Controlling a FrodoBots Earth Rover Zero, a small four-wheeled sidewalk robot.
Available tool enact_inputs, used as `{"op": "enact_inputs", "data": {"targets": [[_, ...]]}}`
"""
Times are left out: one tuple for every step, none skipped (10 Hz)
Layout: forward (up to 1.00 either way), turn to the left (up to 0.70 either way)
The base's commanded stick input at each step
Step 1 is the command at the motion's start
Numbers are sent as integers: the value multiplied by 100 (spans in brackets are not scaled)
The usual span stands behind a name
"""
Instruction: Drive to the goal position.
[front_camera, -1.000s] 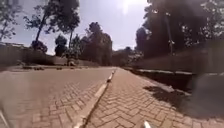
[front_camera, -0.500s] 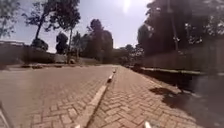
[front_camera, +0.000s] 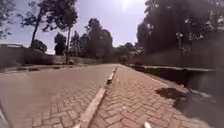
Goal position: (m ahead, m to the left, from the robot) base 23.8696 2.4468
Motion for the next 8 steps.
{"op": "enact_inputs", "data": {"targets": [[85,-34],[85,-27],[85,-11],[85,0],[85,0],[85,-4],[85,-20],[85,-34]]}}
